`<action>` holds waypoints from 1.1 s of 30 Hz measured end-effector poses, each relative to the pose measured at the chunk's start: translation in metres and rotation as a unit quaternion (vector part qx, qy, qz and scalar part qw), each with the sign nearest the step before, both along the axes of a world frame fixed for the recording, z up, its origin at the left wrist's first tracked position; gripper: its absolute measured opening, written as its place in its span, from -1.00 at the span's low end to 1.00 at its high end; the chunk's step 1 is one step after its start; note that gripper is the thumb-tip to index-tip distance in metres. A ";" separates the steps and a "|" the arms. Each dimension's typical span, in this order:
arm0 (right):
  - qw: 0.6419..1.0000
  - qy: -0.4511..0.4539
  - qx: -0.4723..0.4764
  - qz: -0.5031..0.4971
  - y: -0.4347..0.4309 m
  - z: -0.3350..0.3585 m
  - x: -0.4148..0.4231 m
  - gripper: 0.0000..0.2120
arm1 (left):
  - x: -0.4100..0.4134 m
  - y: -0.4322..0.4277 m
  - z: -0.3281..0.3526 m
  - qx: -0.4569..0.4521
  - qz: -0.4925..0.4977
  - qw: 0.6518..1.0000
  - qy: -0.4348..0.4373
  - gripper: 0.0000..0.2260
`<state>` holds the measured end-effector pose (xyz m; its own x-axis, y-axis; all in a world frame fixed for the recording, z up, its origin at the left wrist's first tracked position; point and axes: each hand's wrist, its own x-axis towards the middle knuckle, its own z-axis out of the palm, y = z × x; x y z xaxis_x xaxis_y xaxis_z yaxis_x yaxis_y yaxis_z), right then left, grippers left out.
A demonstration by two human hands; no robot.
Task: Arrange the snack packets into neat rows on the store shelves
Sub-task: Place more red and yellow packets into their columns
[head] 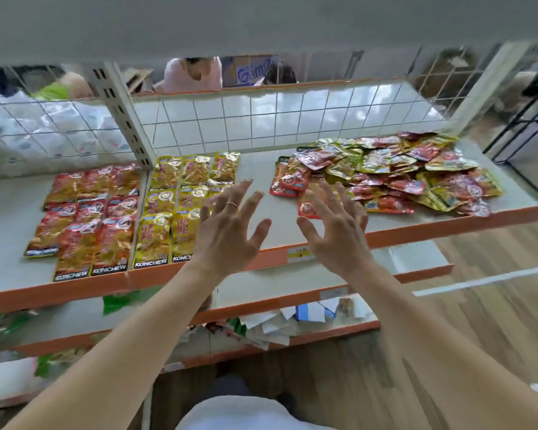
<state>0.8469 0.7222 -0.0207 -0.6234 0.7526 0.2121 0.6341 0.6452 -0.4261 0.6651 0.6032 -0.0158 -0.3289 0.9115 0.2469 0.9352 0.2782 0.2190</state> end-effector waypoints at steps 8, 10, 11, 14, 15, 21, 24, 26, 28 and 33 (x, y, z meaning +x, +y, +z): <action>0.997 0.003 -0.024 -0.079 0.029 -0.006 0.039 -0.34 | 0.033 0.064 -0.002 0.005 -0.078 0.997 0.001 -0.44; 0.995 -0.003 -0.033 -0.098 0.037 -0.006 0.050 -0.34 | 0.040 0.082 -0.005 0.004 -0.097 0.995 -0.004 -0.44; 0.993 -0.005 -0.036 -0.110 0.042 -0.006 0.055 -0.34 | 0.045 0.090 -0.006 0.002 -0.108 0.994 -0.007 -0.43; 0.989 -0.010 -0.039 -0.145 0.058 -0.003 0.066 -0.32 | 0.057 0.112 -0.012 -0.002 -0.137 0.990 -0.017 -0.42; 0.987 -0.012 -0.038 -0.153 0.063 -0.003 0.068 -0.32 | 0.060 0.118 -0.015 0.002 -0.147 0.989 -0.022 -0.43; 0.982 -0.012 -0.030 -0.184 0.078 0.000 0.084 -0.36 | 0.075 0.153 -0.023 -0.004 -0.193 0.981 -0.012 -0.40; 0.981 -0.011 -0.025 -0.194 0.090 0.007 0.100 -0.38 | 0.089 0.170 -0.015 0.009 -0.204 0.979 -0.007 -0.40; 0.979 -0.010 -0.022 -0.200 0.107 0.011 0.114 -0.39 | 0.099 0.186 -0.012 0.004 -0.214 0.977 0.010 -0.40; 0.980 -0.012 -0.015 -0.199 0.127 0.015 0.127 -0.39 | 0.108 0.200 -0.010 0.001 -0.218 0.976 0.027 -0.40; 0.983 -0.027 -0.033 -0.180 0.173 0.016 0.161 -0.41 | 0.138 0.232 -0.012 -0.009 -0.195 0.980 0.026 -0.35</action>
